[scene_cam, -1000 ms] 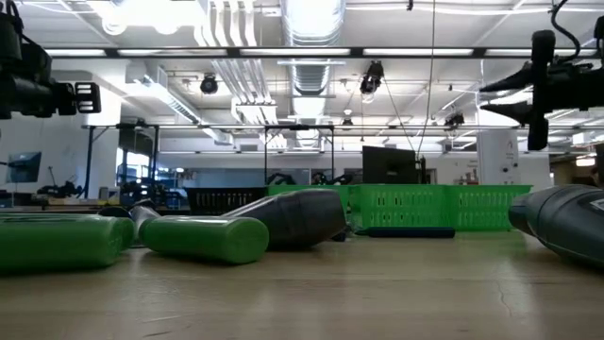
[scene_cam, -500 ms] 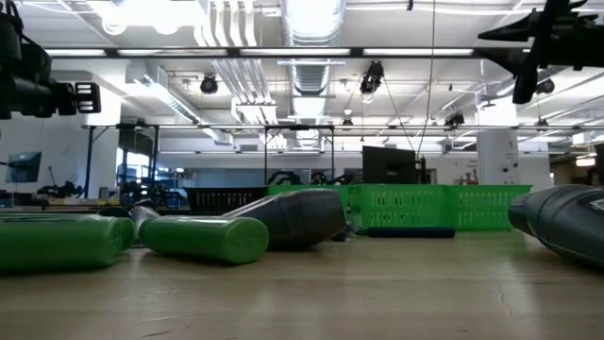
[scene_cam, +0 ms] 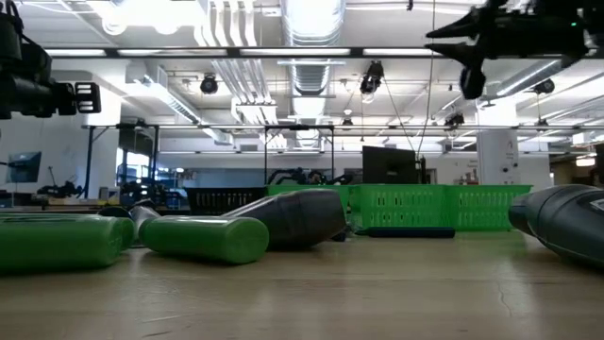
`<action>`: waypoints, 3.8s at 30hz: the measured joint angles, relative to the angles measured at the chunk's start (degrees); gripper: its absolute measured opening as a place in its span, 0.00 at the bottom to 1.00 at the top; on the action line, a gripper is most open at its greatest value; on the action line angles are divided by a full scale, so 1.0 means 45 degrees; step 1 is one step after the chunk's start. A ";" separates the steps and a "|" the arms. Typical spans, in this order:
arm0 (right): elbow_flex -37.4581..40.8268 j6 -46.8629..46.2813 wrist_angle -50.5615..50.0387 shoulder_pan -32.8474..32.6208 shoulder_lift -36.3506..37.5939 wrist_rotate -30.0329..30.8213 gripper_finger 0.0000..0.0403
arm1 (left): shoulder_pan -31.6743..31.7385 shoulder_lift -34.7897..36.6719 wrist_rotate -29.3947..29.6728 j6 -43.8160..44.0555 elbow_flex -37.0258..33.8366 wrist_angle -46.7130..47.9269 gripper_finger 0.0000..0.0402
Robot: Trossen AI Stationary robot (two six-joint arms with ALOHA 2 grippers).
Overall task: Pick & Place Travel size toiletries
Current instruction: Put the gray deodorant into the right green basket
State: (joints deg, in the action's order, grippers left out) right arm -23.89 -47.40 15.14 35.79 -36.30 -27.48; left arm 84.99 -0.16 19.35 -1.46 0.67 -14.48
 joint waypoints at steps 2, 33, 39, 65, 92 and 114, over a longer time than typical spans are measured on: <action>-0.0153 -0.0526 -0.0057 -0.0787 -0.0837 -0.0013 0.16 | 0.0000 0.0003 0.0000 -0.0002 -0.0005 0.0002 0.22; -0.1439 -0.2172 0.0671 -0.4641 -0.4551 -0.2465 0.21 | 0.0000 0.0005 0.0005 0.0001 0.0000 0.0005 0.22; -0.1668 -0.3784 -0.1888 -0.5493 -0.5034 -0.1754 0.26 | 0.0000 0.0005 0.0003 -0.0002 0.0000 0.0005 0.22; -0.7461 -0.7418 -1.4199 -1.1441 -1.1646 0.3485 0.89 | -0.0005 0.0000 0.0000 -0.0004 0.0000 0.0019 0.22; -0.6961 -0.7020 -1.2954 -1.1818 -1.4094 0.3815 0.82 | 0.0000 0.0002 0.0005 0.0001 0.0000 0.0044 0.22; -0.6908 -0.7656 -1.4179 -1.0887 -0.9927 0.5190 0.50 | -0.0002 0.0000 0.0002 -0.0002 0.0000 0.0047 0.22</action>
State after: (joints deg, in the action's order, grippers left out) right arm -54.98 -81.85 -48.66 -13.20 -80.97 -4.13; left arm 84.98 -0.16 19.36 -1.47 0.67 -14.27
